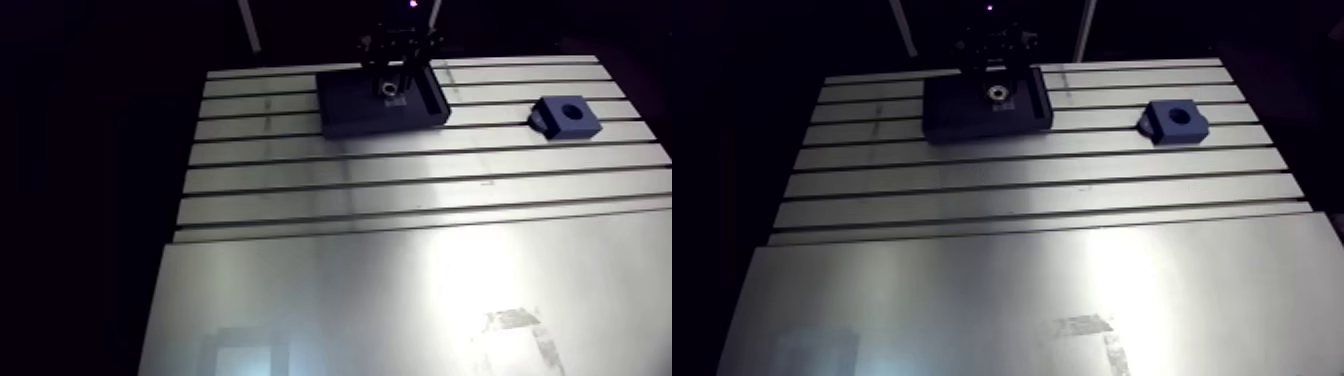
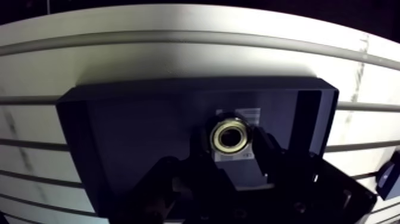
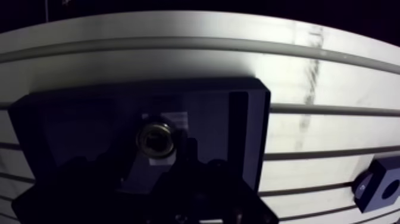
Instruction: Pick up the bearing and press it into the housing until flush.
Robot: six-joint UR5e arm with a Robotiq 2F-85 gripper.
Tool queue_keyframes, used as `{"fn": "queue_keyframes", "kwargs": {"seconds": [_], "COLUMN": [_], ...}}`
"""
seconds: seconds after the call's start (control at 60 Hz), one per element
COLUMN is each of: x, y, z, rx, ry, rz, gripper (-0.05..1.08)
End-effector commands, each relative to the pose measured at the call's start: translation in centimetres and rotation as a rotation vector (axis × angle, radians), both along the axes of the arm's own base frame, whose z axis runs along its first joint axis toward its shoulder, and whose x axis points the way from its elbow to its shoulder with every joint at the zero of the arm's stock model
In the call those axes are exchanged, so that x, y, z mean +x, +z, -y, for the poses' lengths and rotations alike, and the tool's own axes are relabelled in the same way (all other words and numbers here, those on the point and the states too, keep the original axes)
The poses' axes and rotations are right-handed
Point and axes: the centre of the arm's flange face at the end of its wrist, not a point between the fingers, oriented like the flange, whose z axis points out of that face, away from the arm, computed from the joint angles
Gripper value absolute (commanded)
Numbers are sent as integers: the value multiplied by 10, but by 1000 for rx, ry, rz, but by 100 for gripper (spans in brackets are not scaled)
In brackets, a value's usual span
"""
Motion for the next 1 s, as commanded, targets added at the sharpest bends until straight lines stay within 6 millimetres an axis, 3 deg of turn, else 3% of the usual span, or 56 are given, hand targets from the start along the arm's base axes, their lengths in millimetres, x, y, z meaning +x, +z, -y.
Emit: {"fn": "queue_keyframes", "kwargs": {"seconds": [0.017, 0.783, 1.0], "x": [0, -2, 2], "y": [0, 1, 18], "z": [0, -2, 0], "rx": [0, -2, -1], "ry": [2, 4, 7], "rz": [-1, -3, -12], "gripper": [51, 61, 63]}}
